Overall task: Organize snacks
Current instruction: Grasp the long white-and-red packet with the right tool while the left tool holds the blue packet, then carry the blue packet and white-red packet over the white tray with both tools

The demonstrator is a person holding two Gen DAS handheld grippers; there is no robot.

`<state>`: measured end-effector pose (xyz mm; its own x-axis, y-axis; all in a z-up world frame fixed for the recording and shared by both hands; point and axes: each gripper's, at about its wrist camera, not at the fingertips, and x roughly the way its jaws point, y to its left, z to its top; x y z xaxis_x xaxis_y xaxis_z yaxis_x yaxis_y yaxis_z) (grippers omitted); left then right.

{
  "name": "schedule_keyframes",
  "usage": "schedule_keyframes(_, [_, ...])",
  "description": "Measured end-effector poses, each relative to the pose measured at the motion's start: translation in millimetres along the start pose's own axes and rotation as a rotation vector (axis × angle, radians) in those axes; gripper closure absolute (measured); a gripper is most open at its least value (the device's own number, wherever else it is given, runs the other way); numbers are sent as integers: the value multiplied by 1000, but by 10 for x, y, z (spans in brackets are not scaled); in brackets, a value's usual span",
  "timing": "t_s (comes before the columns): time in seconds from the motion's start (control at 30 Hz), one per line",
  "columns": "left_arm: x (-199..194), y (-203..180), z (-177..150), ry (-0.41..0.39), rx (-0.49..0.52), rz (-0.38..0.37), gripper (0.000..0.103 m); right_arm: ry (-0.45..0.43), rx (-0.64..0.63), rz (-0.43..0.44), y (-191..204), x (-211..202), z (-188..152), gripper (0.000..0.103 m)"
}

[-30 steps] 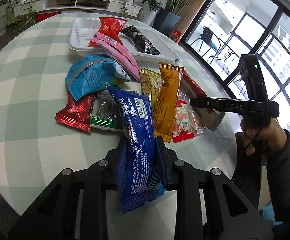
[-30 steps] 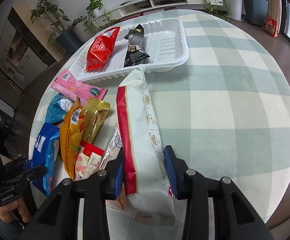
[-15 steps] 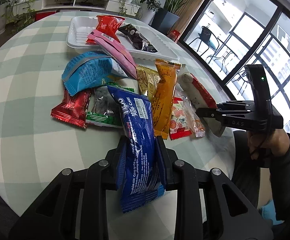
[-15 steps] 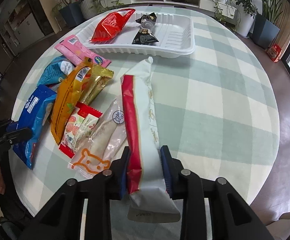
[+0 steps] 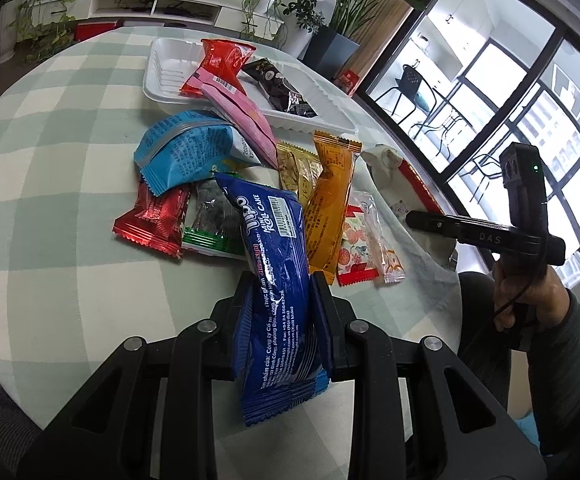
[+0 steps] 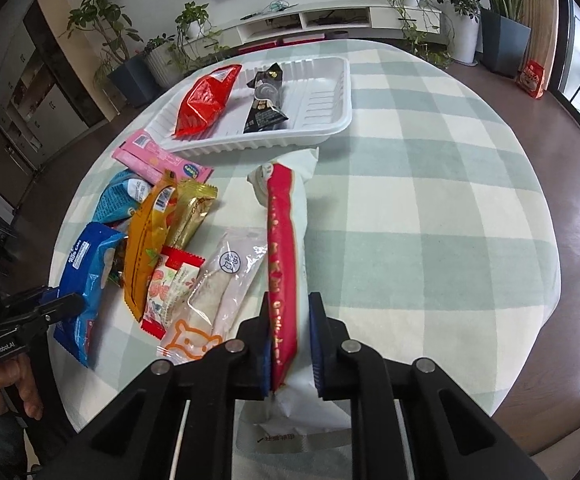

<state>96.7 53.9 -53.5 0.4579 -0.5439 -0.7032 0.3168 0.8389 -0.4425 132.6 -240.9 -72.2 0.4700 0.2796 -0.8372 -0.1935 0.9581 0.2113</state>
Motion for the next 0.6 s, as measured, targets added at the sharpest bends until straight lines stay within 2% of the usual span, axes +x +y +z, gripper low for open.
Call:
schedule_keyframes(0.33, [-93, 69, 29, -25, -27, -17, 78, -21, 76, 98, -68, -32, -29, 87])
schedule_keyframes(0.6, [-372, 418, 251, -99, -83, 17, 78, -44, 154, 116, -307, -116, -41, 87])
